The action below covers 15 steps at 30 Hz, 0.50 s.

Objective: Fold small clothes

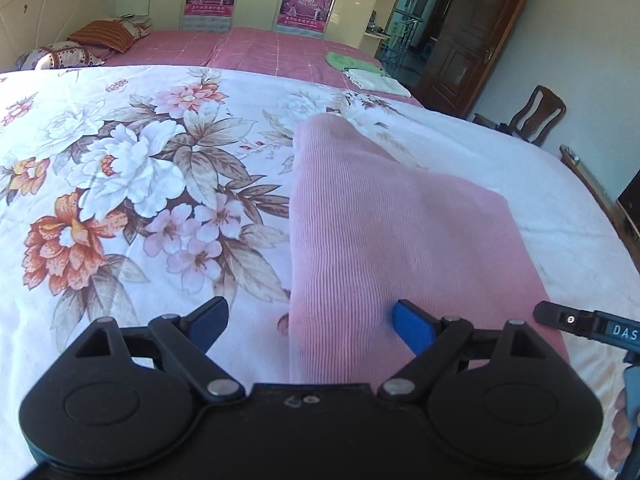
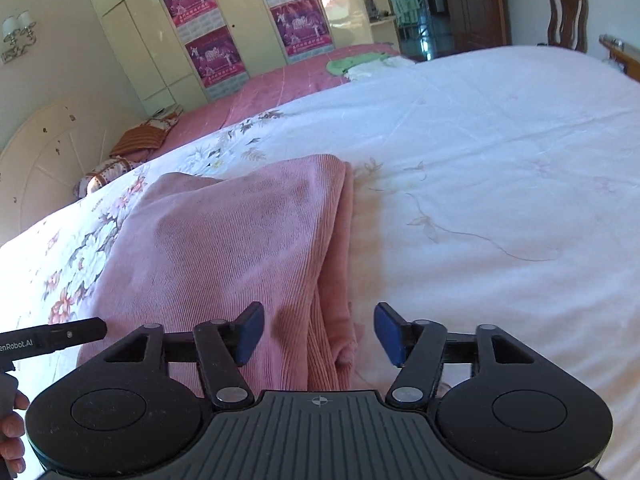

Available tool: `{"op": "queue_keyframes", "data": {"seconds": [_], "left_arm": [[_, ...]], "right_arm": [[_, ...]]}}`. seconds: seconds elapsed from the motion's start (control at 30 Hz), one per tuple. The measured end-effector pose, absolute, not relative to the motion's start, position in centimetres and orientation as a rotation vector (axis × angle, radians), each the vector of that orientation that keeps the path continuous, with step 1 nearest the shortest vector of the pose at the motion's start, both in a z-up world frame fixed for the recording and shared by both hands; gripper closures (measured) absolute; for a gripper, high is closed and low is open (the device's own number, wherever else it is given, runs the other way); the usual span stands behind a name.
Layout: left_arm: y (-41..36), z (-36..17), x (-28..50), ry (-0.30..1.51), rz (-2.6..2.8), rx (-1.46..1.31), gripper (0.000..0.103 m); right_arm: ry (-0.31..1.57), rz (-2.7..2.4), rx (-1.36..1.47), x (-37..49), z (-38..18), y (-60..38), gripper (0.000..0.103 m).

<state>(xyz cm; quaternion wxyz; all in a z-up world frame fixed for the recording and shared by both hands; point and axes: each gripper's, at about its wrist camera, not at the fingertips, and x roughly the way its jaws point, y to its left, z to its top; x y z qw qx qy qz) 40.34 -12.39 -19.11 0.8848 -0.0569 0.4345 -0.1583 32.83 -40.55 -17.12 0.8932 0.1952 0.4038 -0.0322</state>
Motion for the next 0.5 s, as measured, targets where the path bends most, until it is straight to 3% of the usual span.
{"op": "queue_keyframes", "data": {"seconds": [0.03,0.23,0.27,0.3,0.33,0.37,0.4,0.43,0.5], "left_arm": [[-12.5,-19.3,40.6,0.907,-0.335,-0.126,0.012],[-13.3,-20.8,42.5,0.935,-0.396,-0.203,0.012],[-13.3,-21.1,42.8,0.943,-0.405,-0.22,0.015],[-13.3,-21.3,43.0,0.948,-0.416,-0.237,0.015],[-13.3,-21.5,43.2,0.951,-0.425,-0.249,0.018],[-13.5,-21.6,43.3,0.951,-0.441,-0.26,0.028],[-13.6,-21.6,43.4,0.952,-0.452,-0.267,0.032],[-13.7,-21.5,43.3,0.945,-0.447,-0.263,0.034],[-13.8,-21.4,43.1,0.932,-0.449,-0.257,0.04]], "right_arm": [[0.837,-0.063,0.408,33.4,-17.3,-40.7,0.028],[0.857,0.006,0.464,35.9,-18.7,-41.2,0.028],[0.859,0.013,0.469,36.1,-18.9,-41.2,0.032],[0.863,0.016,0.469,36.3,-19.1,-41.2,0.041],[0.866,0.016,0.47,36.3,-19.2,-41.3,0.058],[0.863,0.021,0.48,36.2,-19.3,-41.5,0.06],[0.863,0.032,0.485,36.0,-19.3,-41.7,0.066],[0.862,0.049,0.497,35.8,-19.2,-42.0,0.078],[0.85,0.053,0.489,35.5,-18.8,-42.3,0.078]]}}
